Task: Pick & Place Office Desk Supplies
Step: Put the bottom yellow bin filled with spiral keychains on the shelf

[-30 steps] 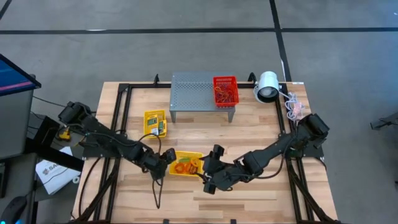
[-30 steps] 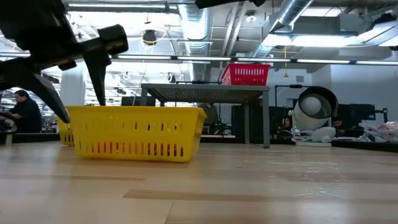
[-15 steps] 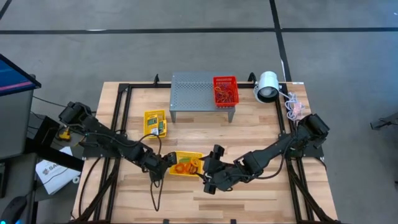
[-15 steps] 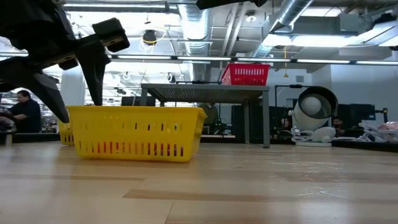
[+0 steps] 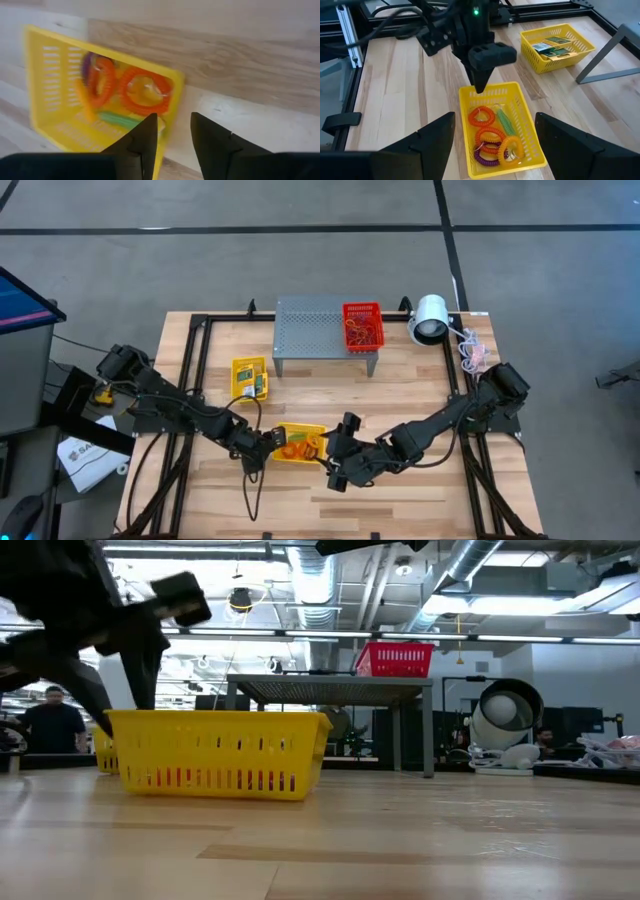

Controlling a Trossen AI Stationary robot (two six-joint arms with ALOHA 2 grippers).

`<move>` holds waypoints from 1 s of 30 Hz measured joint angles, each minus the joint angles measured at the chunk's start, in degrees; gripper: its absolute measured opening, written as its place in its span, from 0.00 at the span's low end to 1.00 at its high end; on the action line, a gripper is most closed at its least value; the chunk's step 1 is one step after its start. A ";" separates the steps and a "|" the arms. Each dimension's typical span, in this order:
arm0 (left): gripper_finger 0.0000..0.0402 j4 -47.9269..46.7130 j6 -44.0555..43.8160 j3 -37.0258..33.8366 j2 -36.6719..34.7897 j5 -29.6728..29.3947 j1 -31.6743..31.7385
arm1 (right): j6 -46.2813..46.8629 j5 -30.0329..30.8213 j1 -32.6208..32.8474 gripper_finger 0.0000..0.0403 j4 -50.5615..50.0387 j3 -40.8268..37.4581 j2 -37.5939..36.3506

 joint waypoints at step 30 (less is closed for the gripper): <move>0.02 1.05 -1.48 2.10 3.67 -0.52 0.60 | 0.47 -0.25 0.04 0.67 -0.46 0.00 0.00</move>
